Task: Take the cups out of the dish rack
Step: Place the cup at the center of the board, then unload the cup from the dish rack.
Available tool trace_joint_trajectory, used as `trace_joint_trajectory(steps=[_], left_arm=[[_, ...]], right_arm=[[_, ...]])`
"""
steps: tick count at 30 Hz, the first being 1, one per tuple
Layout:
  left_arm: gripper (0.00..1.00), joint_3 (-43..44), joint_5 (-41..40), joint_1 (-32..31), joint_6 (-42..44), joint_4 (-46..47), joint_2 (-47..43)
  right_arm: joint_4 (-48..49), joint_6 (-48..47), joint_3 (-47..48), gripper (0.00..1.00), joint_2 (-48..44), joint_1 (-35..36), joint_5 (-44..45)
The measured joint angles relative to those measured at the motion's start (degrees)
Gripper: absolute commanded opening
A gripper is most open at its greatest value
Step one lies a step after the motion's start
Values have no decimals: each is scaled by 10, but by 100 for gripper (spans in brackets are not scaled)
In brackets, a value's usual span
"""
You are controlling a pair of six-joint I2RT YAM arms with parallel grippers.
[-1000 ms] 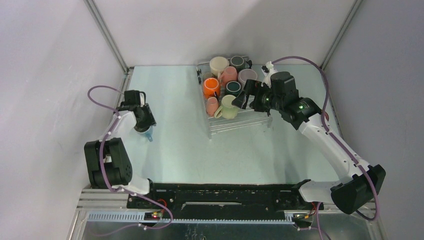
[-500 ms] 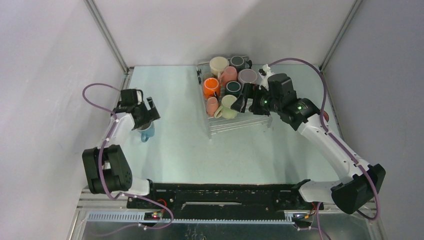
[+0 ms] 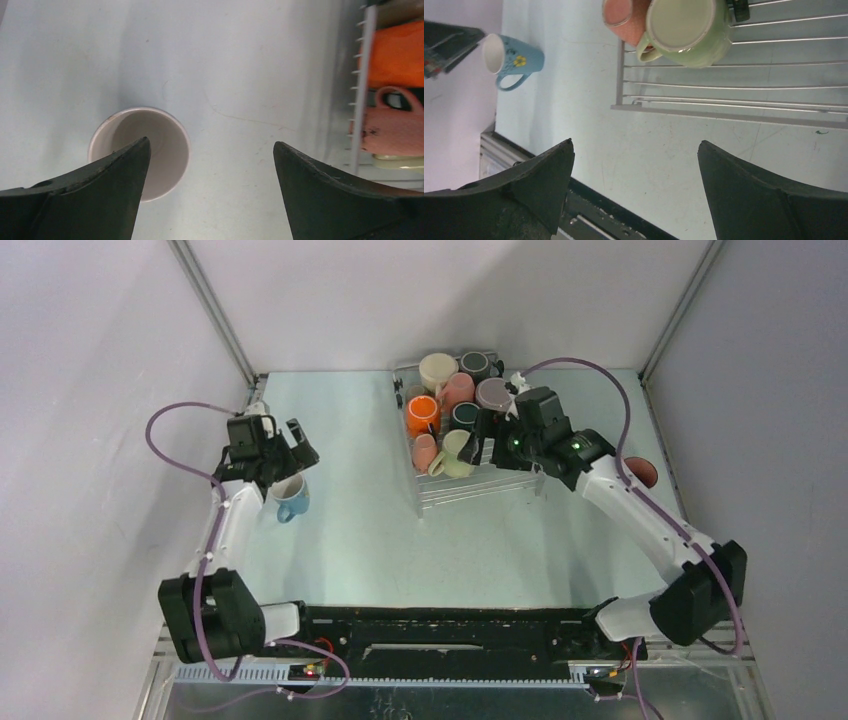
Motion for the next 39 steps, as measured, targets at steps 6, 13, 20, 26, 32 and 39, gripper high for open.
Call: trace_joint_trajectory(steps=[6, 13, 20, 26, 32, 39], left_arm=[[100, -25, 28, -45, -11, 24, -74], [100, -30, 59, -162, -11, 41, -117], [100, -37, 78, -201, -11, 45, -130], [100, -38, 90, -203, -12, 46, -131], [100, -39, 100, -203, -12, 51, -135], [100, -39, 108, -203, -14, 54, -134]], right_arm=[[-14, -2, 56, 100, 92, 6, 43], [-26, 2, 167, 100, 199, 26, 132], [-60, 25, 249, 100, 291, 52, 246], [-87, 45, 288, 100, 340, 61, 303], [-97, 49, 308, 100, 361, 62, 318], [-101, 49, 310, 100, 387, 62, 318]])
